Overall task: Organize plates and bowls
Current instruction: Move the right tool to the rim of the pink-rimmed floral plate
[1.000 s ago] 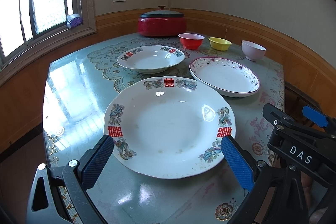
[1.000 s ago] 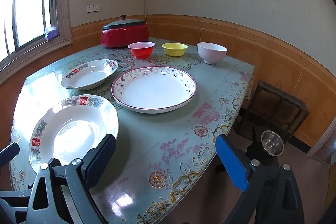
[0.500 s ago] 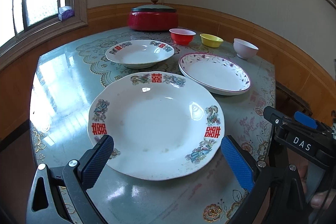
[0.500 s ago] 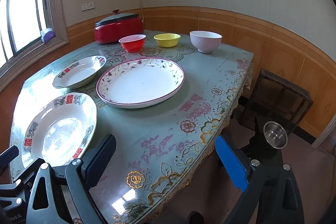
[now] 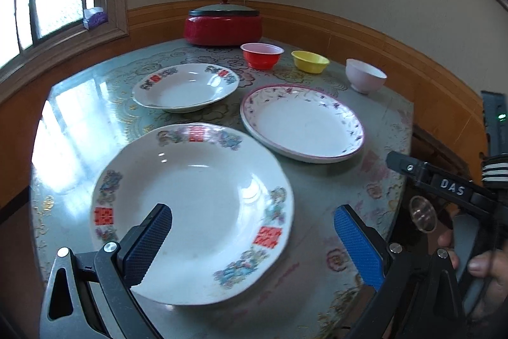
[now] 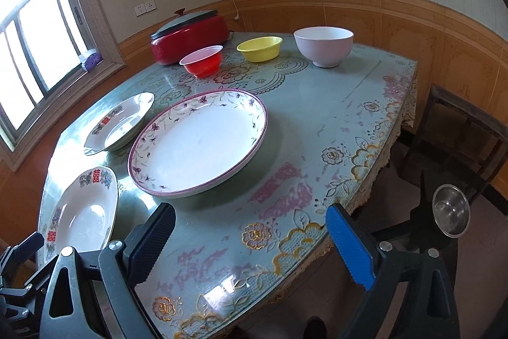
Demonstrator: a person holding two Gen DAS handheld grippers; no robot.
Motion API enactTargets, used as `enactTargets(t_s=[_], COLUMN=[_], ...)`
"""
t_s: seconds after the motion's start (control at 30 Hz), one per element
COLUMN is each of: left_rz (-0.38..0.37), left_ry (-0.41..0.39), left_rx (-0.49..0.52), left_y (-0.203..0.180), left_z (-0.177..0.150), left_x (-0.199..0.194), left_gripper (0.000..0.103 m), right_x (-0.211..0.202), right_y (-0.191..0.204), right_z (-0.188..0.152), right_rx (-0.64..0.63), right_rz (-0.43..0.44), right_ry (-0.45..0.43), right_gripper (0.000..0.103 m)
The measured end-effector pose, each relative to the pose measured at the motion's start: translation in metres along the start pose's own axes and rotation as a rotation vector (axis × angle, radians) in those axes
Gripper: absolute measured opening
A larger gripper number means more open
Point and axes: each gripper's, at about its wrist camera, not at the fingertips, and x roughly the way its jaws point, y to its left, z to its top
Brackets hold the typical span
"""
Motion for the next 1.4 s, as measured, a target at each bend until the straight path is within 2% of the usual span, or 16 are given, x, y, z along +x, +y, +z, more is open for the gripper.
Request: enactTargets(t_s=[0.07, 0.23, 0.43, 0.63, 0.7, 0.77, 0.9, 1.17, 1.4], left_rz=[-0.029, -0.035, 0.006, 0.093, 0.123, 0.139, 0.096, 0.027, 0.063], left_ry=[0.001, -0.003, -0.003, 0.062, 0.08, 0.095, 0.111, 0.108, 0.092], left_rx=[-0.034, -0.081, -0.112, -0.138, -0.126, -0.106, -0.09, -0.066, -0.103], left_y=[-0.01, -0.039, -0.069, -0.088, -0.09, -0.091, -0.088, -0.081, -0.073], left_z=[0.009, 0.021, 0.024, 0.03, 0.031, 0.032, 0.038, 0.052, 0.056], left_x=[0.005, 0.022, 0.043, 0.064, 0.069, 0.075, 0.089, 0.112, 0.115], left_gripper=[0.103, 0.103, 0.103, 0.103, 0.103, 0.103, 0.101, 0.099, 0.099], right_x=[0.005, 0.017, 0.034, 0.05, 0.057, 0.065, 0.08, 0.116, 0.154], right_y=[-0.014, -0.044, -0.065, -0.072, -0.07, -0.067, -0.053, -0.017, 0.007], right_z=[0.01, 0.031, 0.047, 0.061, 0.066, 0.072, 0.086, 0.121, 0.154], right_rx=[0.001, -0.024, -0.112, -0.216, -0.237, -0.241, -0.272, -0.365, -0.492], right_rz=[0.013, 0.058, 0.105, 0.191, 0.212, 0.244, 0.261, 0.24, 0.304], right_ry=[0.005, 0.032, 0.086, 0.121, 0.13, 0.146, 0.142, 0.152, 0.197], right_gripper=[0.098, 0.098, 0.097, 0.071, 0.06, 0.054, 0.043, 0.042, 0.042])
